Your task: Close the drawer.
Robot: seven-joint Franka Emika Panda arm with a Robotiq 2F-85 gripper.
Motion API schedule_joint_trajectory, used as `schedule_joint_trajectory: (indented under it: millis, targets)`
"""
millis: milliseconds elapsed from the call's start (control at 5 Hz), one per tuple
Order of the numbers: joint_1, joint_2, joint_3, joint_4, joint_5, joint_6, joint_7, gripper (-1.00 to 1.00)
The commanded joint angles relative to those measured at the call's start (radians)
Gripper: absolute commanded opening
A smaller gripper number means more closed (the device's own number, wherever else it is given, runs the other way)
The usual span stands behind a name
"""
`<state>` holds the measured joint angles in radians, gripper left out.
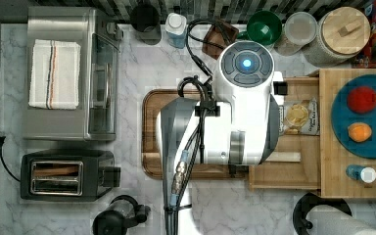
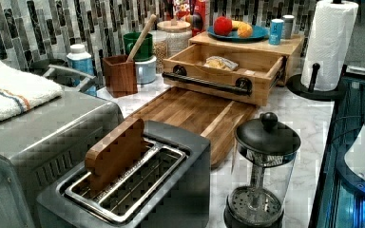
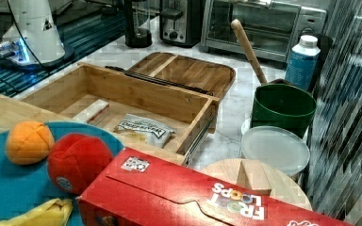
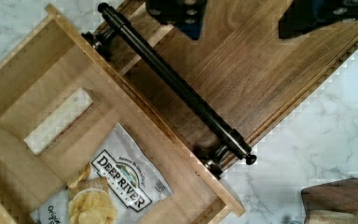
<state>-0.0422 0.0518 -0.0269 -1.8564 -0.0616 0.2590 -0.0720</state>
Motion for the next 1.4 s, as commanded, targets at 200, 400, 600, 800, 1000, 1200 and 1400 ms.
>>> schedule_joint_trajectory:
  millis: [200,400,600,800,1000,1200,1400]
  targets:
    - [-0.001,0.001,0.001,0.000,-0.001,0.001,-0.013,-1.00]
    - [-0.001,0.001,0.001,0.000,-0.001,0.001,-0.013,-1.00]
    - [-0.006,-0.030,0.020,-0.052,0.032,0.011,-0.177,1.00]
    - [0.011,-0.056,0.042,-0.089,0.006,0.017,-0.293,1.00]
    - [0.030,-0.067,0.060,-0.095,-0.017,0.008,-0.380,1.00]
    - [0.064,-0.071,0.077,-0.109,-0.074,-0.005,-0.467,1.00]
    - [0.051,-0.101,0.094,-0.195,-0.077,0.090,-0.520,0.74]
